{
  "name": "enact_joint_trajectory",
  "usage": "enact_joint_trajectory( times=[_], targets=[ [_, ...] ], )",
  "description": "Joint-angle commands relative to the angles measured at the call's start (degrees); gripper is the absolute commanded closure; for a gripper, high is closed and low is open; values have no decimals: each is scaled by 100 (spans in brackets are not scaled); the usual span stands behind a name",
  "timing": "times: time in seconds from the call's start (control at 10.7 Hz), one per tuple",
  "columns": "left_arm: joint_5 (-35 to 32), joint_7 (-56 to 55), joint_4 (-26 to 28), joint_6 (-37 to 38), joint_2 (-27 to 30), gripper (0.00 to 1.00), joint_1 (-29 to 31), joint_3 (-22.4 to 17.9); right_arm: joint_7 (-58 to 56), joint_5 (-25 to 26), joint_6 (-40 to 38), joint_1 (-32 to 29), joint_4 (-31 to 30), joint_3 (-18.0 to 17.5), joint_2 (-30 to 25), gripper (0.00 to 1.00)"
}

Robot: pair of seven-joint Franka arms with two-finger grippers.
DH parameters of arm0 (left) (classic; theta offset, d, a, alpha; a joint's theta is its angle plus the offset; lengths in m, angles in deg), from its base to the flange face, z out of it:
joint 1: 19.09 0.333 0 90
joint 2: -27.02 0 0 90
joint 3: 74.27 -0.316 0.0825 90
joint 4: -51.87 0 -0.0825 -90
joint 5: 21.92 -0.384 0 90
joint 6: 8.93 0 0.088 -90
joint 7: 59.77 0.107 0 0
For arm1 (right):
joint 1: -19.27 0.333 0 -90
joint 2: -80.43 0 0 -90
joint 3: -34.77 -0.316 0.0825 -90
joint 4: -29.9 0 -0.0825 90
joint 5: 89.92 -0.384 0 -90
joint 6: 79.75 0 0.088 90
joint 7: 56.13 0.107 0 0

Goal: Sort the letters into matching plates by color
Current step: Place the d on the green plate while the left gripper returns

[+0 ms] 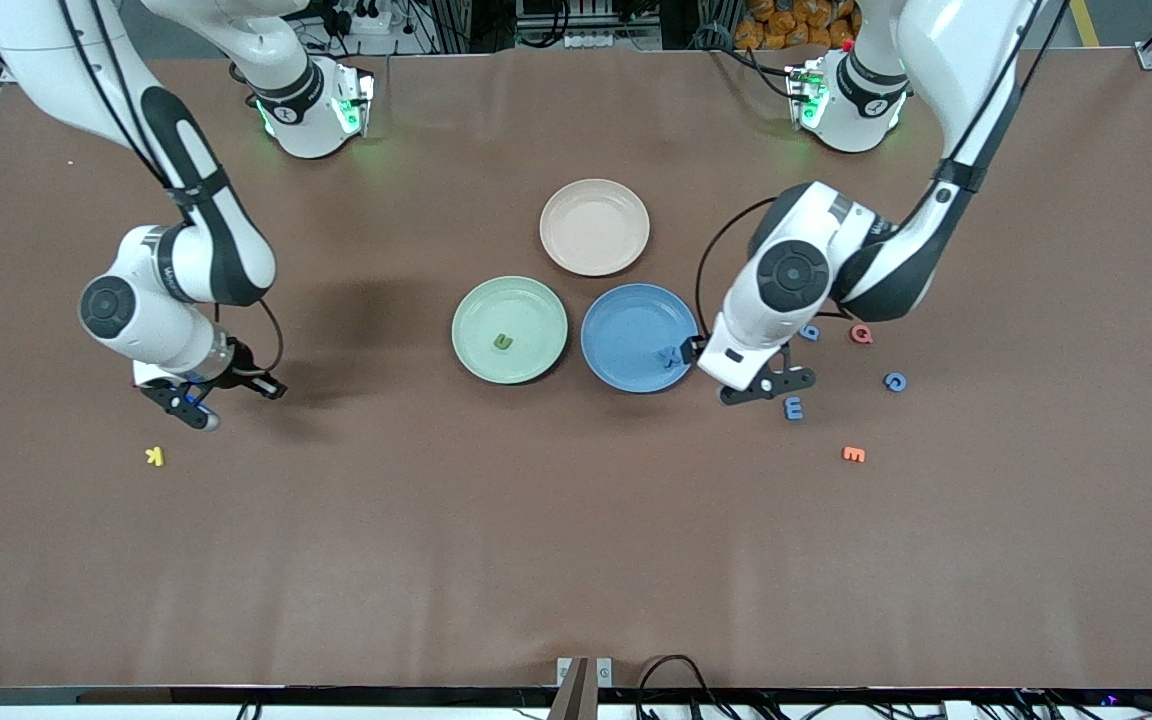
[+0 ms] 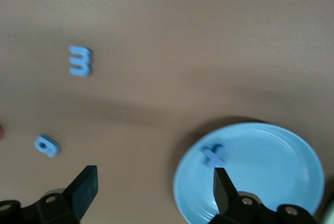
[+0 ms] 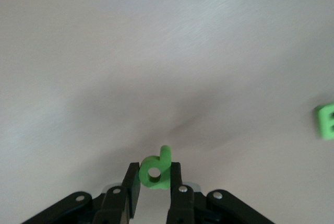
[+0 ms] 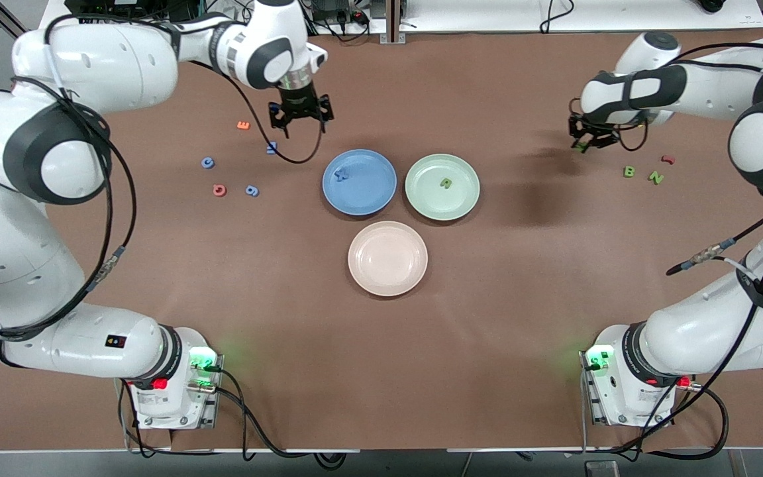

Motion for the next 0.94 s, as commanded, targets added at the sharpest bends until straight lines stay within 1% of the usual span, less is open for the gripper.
enact_joint_trajectory(
  times=[0.0, 0.09, 0.37, 0.47, 0.56, 0.66, 0.75, 0.84],
  targets=[
    [-243, 624, -1, 154, 68, 3, 395, 40, 923, -35, -452, 806, 100, 5, -232, 84],
    [-278, 800, -1, 154, 68, 3, 500, 40, 1187, -44, -505, 1123, 161, 14, -241, 84],
    [-541, 1021, 34, 145, 7, 5, 791, 40, 1646, -429, -506, 2063, 249, 49, -267, 84],
    [-621, 1030, 60, 110, -2, 5, 887, 48, 1864, -465, -506, 2327, 285, 49, -267, 84],
    [-630, 1030, 69, 31, -55, 5, 958, 40, 2154, -474, -515, 2661, 381, 127, -241, 84],
    [-630, 1030, 69, -39, -99, 6, 967, 40, 2366, -483, -515, 3029, 443, 302, -224, 84],
    [-630, 1030, 104, -136, -151, 7, 1011, 40, 2472, -579, -515, 3355, 469, 443, -189, 84],
    [-735, 1048, 191, -302, -178, 9, 1133, 40, 2534, -763, -506, 3506, 557, 453, -119, 83]
  ],
)
